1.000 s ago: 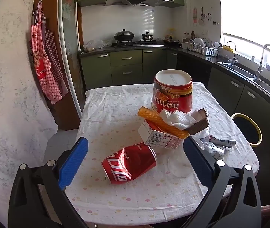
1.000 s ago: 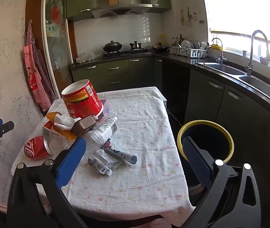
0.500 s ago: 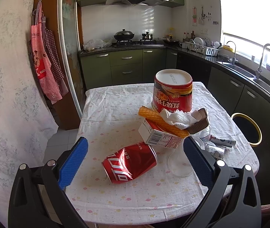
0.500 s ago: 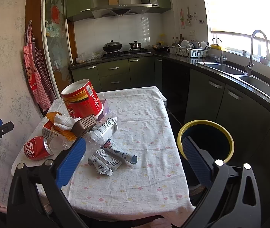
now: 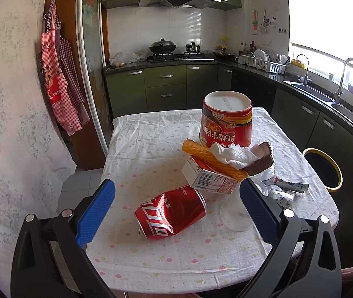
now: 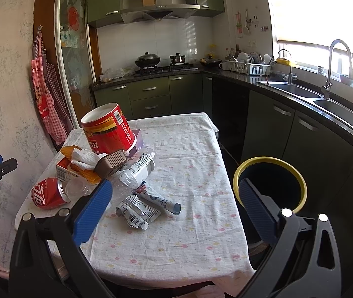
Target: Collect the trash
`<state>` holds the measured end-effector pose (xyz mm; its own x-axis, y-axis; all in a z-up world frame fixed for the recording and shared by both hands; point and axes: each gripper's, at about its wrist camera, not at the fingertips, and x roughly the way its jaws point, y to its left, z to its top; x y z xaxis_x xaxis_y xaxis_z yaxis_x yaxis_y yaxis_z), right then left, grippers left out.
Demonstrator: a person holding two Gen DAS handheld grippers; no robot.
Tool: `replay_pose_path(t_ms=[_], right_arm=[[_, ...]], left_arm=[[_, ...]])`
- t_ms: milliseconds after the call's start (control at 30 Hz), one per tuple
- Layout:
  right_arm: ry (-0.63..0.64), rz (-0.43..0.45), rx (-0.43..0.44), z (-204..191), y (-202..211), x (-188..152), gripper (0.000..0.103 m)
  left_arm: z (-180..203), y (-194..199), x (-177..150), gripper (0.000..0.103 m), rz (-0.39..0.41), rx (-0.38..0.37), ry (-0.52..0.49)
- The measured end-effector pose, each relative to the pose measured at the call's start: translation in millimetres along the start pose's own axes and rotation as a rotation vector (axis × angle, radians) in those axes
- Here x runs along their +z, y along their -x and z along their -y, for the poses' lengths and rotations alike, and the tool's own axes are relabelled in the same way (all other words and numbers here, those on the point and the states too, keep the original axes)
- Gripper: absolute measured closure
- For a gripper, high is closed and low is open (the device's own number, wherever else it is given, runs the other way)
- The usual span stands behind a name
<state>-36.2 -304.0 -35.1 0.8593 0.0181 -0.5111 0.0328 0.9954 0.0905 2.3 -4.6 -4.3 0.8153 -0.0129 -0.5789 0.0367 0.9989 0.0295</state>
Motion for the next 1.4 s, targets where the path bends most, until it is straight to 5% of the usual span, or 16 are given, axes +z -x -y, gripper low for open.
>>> replay_pose_path(t_ms=[1400], right_arm=[[0.003,-0.023,0.000,-4,-11,-9,0.006]], left_arm=[[-2,-11,-4,0.004,-0.024,0.002,-0.002]])
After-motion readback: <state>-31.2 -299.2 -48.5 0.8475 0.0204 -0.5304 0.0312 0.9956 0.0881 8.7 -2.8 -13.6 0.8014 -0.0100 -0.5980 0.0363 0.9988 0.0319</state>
